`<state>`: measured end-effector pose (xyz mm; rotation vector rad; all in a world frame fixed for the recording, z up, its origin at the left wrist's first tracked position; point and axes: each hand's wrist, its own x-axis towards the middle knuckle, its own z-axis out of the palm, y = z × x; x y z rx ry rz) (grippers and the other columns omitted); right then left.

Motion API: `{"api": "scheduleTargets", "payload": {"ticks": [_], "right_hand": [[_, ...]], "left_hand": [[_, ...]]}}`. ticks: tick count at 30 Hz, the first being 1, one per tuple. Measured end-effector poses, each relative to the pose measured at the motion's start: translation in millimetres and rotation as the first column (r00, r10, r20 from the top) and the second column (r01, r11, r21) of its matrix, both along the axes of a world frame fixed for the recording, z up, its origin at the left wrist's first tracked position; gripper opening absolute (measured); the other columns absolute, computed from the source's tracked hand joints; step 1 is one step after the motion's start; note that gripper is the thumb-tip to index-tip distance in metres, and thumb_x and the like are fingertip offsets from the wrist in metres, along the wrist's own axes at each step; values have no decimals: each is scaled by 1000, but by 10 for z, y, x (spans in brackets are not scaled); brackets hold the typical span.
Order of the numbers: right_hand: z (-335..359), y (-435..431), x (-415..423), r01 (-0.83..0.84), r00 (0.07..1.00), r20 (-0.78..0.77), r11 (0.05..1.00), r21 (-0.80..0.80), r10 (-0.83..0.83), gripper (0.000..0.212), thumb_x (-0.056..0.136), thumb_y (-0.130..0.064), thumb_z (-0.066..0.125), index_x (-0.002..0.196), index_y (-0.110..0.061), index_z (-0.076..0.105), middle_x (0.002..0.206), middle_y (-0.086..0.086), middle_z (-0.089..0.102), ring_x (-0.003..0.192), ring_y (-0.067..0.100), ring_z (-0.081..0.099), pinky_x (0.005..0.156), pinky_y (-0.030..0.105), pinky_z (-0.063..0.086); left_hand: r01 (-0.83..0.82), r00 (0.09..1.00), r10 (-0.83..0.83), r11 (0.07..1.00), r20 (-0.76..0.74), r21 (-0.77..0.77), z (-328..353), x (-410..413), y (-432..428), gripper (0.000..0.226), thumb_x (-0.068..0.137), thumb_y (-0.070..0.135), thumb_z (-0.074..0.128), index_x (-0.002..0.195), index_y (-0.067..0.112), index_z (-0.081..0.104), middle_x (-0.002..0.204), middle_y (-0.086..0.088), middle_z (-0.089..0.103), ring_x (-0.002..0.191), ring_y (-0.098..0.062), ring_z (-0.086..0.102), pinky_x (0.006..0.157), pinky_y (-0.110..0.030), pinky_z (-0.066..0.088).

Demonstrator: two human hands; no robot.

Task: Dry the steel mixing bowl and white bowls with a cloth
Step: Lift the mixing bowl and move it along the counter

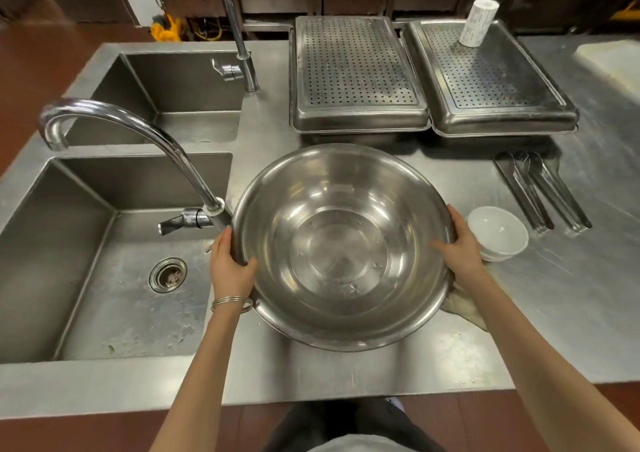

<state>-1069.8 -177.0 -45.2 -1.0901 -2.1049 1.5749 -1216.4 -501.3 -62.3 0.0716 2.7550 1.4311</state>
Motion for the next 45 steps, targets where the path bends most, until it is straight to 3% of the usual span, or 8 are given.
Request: {"api": "scheduleTargets", "payload": {"ticks": [4,15,19,22,26,31,38,45], "right_hand": [[51,-72,108,53,996,-61,995,-85,-58,73,79,7,60,140,-26,36,130,-6,47,119,16,47,104,39,40],[455,11,937,271,948,-165,962,-31,-272,72,76,15,56,130,-31,46,109,-10,63,87,5,66,67,21,56],[601,140,1421,343,924,-182,939,17,-335,65,76,16,53,119,-34,53,101,-8,66,80,14,68,64,31,59],[680,301,1860,408,902,-178,911,57,-393,60,76,15,54,112,-33,55,93,-14,64,73,-1,66,60,21,56],[710,611,2515,463,883,-135,882,90,-450,51,75,10,58,109,-29,57,97,-8,65,83,8,65,80,37,53],[775,1101,3316,523,852,-119,844,121,-510,51,75,5,61,122,-16,55,113,6,63,94,19,62,77,29,47],[796,1784,4072,531,847,-112,834,150,-519,52,75,5,61,123,-12,53,112,4,61,93,18,61,74,30,47],[751,2557,4318,563,826,-88,817,127,-556,52,75,6,61,122,-13,53,113,5,62,98,23,62,86,40,51]], "left_hand": [[-18,999,19,999,-30,32,4,-14,44,65,74,-9,60,135,1,42,138,-15,44,127,-26,41,98,-11,23],[-8,1000,1,948,21,320,457,331,282,71,72,-12,62,136,14,43,128,1,53,113,-12,53,96,-26,41],[50,995,-79,910,55,412,555,589,633,71,70,-16,62,133,13,46,123,-2,57,108,-17,58,95,-31,45],[76,992,-114,887,58,456,616,897,953,69,68,-17,62,129,14,50,117,5,58,106,-14,58,92,-27,46],[134,985,-171,863,31,488,689,1434,1414,65,68,-17,60,122,19,55,111,7,60,98,-9,59,82,-12,48],[169,977,-212,840,24,515,700,2147,1993,62,68,-19,59,117,18,56,105,6,61,88,3,60,78,-9,48],[153,966,-244,811,88,565,663,2874,2704,63,68,-21,58,124,7,54,117,-8,62,104,-18,61,92,-31,49],[172,951,-282,826,129,537,675,3092,3480,66,71,-18,59,129,13,50,119,4,57,107,-13,57,94,-28,45]]}}
